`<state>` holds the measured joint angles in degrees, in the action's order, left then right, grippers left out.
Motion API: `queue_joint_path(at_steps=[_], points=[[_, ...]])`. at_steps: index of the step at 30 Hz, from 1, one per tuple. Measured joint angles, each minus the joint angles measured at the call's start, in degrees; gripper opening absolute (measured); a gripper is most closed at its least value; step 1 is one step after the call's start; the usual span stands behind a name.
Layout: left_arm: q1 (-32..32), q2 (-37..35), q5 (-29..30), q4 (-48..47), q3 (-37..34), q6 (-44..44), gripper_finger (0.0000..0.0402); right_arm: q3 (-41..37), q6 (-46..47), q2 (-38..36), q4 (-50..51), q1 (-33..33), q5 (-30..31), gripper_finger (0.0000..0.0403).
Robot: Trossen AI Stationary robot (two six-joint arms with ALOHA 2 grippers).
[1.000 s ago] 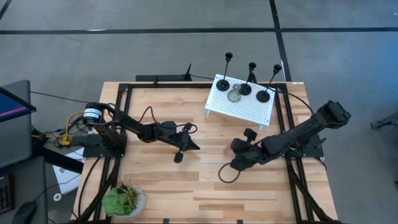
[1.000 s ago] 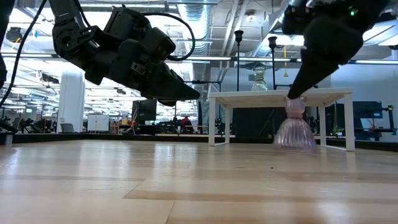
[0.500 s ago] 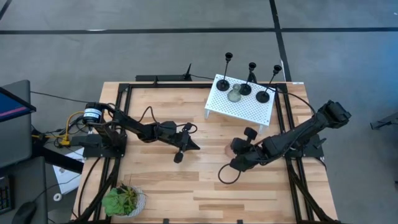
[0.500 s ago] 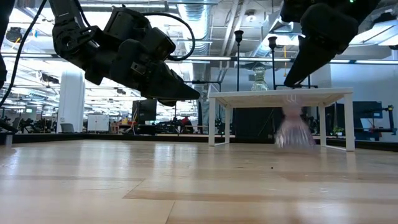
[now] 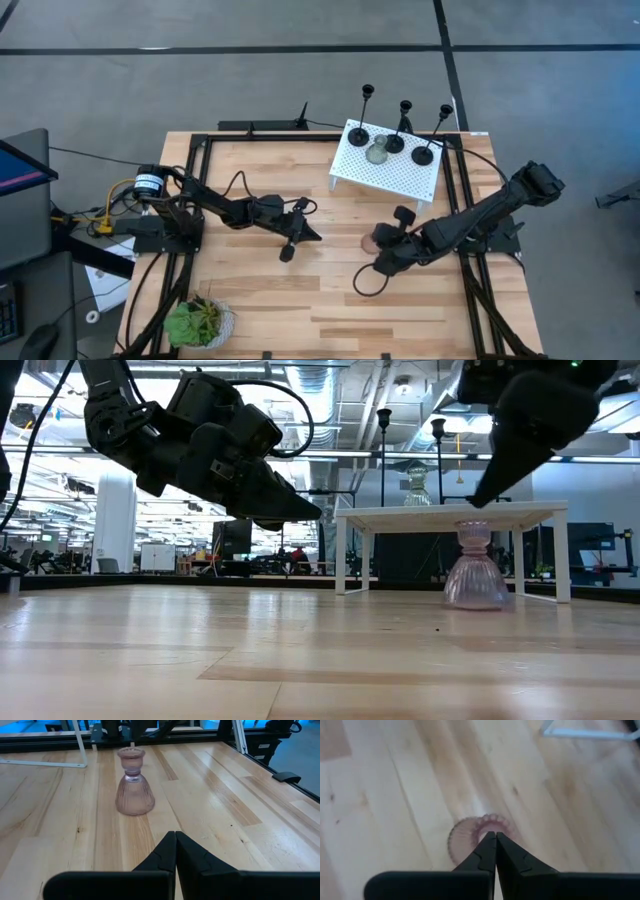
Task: Pick & Place candle stick holders
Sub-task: Put the pink candle holder on the shelf
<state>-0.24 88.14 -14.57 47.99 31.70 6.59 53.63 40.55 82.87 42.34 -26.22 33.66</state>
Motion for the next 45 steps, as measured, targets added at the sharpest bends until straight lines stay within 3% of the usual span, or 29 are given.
queue_joint_path(at_steps=[5, 9, 19, 24, 31, 38, 45], points=[[0.0, 0.0, -0.02, -0.02, 0.0, 0.0, 0.0004, 0.0, -0.42, -0.02, 0.59, 1.88, -7.72, 0.0], [0.01, 0.0, -0.02, -0.02, 0.0, 0.0, 0.0004, 0.02, -2.94, -0.11, 0.38, 3.01, -10.06, 0.0011], [0.01, 0.0, 0.0, 0.0, 0.02, 0.0, 0.0004, -0.02, -5.85, -0.11, -1.49, 3.59, -10.73, 0.0116], [-0.02, 0.0, -0.02, -0.02, 0.0, 0.0, 0.0004, -1.63, -6.08, 0.63, -3.21, 4.07, -11.0, 0.0136], [-0.02, 0.0, -0.01, -0.02, 0.02, 0.0, 0.0004, -1.44, -6.86, 4.96, -5.03, 4.33, -9.54, 0.0108], [-0.02, 0.0, -0.01, -0.03, 0.02, 0.0, 0.0004, -1.04, -6.85, 4.38, -2.82, 4.31, -8.57, 0.002], [0.01, 0.0, -0.02, -0.03, 0.02, 0.0, 0.0004, 3.35, -4.28, 3.61, 4.8, 4.17, -9.21, 0.0009]])
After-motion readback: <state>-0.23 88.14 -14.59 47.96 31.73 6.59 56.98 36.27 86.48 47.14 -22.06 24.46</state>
